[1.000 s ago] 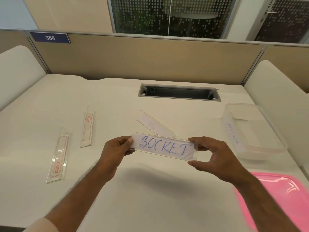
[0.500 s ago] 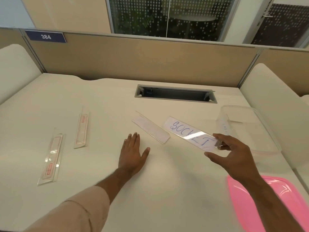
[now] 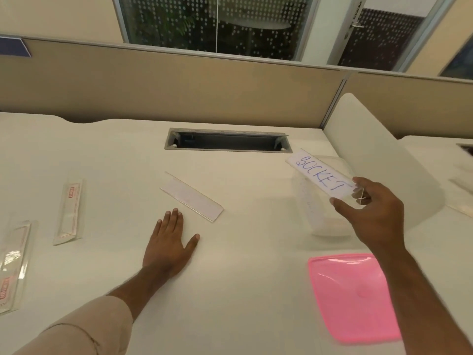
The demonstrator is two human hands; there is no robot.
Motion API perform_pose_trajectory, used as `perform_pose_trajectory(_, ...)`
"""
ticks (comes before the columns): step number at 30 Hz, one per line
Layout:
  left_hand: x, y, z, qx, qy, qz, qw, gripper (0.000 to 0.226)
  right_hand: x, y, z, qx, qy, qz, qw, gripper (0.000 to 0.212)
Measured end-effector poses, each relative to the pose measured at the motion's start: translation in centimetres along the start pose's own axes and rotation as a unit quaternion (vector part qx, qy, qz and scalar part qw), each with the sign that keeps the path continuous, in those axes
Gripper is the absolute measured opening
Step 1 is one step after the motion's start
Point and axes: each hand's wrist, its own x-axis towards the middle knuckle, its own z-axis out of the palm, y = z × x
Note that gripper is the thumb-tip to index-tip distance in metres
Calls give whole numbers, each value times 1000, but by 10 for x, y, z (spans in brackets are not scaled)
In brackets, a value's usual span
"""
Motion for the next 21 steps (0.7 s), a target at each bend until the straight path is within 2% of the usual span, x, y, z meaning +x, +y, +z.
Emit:
perform_pose_trajectory(4,2,-2,3,3,-2,5,1000,89,14,15,-8,-75,23,5,997,64)
perform_pose_trajectory(8,3,-2,4,2,2,1,1000,90,29,32,-4,-145,7,34,989,64)
perform_pose_trajectory(13,3,-2,5,1,3,-2,1000,91,38,48,15,-197,-52,81,976,67)
perform_pose_trajectory(18,2,-3,5,3,4,-3,1000,91,40,53,33,-216,-104,115,964,59)
perform_pose_trajectory(21,2,-3,5,3,5,-3,1000,91,47,55,41,-246,-165,156,942,66)
